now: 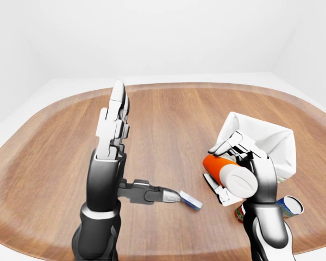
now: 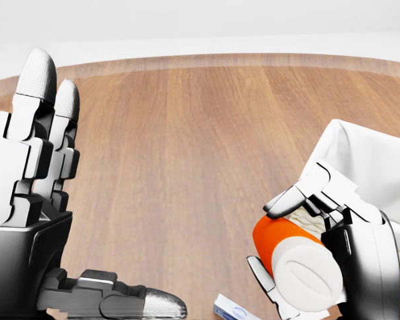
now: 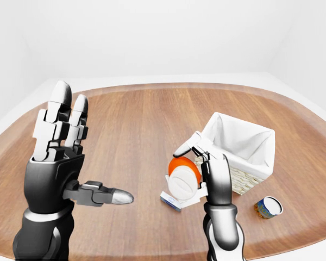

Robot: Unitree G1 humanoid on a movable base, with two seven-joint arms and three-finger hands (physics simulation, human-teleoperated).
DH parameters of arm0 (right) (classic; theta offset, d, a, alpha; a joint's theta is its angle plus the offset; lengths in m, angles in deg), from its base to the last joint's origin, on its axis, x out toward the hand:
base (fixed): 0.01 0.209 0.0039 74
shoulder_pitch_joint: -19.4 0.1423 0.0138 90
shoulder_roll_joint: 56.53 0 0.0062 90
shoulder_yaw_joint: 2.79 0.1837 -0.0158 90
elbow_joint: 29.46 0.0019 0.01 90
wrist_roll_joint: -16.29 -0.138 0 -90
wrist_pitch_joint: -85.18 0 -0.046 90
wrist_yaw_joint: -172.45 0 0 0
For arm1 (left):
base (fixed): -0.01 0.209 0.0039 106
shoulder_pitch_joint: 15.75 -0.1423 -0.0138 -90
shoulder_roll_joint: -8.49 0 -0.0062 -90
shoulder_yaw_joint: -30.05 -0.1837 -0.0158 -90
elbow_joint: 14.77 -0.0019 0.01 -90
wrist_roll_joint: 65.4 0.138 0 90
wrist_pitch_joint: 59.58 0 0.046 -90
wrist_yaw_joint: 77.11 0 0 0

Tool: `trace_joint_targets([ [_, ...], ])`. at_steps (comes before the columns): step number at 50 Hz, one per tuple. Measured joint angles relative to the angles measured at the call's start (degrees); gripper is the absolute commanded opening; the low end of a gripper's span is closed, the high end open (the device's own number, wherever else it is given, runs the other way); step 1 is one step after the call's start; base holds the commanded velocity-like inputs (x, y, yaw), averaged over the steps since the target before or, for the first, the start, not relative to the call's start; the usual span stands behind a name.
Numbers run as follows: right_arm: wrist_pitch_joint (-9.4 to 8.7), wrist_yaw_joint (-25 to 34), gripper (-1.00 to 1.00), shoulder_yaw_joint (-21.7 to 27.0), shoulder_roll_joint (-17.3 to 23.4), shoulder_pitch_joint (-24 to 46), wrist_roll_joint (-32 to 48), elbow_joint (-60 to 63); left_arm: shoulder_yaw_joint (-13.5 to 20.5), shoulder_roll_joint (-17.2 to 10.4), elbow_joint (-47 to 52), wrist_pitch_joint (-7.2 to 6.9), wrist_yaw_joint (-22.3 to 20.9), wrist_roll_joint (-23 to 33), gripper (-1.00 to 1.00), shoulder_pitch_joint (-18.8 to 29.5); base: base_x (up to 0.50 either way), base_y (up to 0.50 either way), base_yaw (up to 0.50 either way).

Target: Pick up the ketchup, and put it in the basket.

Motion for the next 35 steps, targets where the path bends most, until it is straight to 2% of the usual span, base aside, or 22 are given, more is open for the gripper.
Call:
trace_joint_targets([
  [7, 0.00, -0.19, -1.00, -0.13, 0.06, 0.05, 0.51, -0.34, 5.73, -1.14, -3.95, 0.00, -0.52, -2.89, 1.00, -1.89, 0.00, 0.00, 0.00],
  [15, 0.00, -0.40, -1.00, -0.09, -0.02, 0.18, 1.11, -0.34, 9.03, -1.53, -6.25, 0.00, -0.78, -4.62, 1.00, -2.84, 0.00, 0.00, 0.00],
  [23, 0.00, -0.69, -1.00, -0.24, -0.11, 0.34, 1.18, 0.07, 10.67, -1.64, -7.26, 0.00, -0.75, -6.05, 1.00, -3.10, 0.00, 0.00, 0.00],
  [35, 0.00, -0.88, -1.00, -0.67, -0.01, 0.65, 1.54, 0.54, 11.18, -1.77, -8.80, 0.00, -0.39, -6.85, 1.00, -3.14, 0.00, 0.00, 0.00],
])
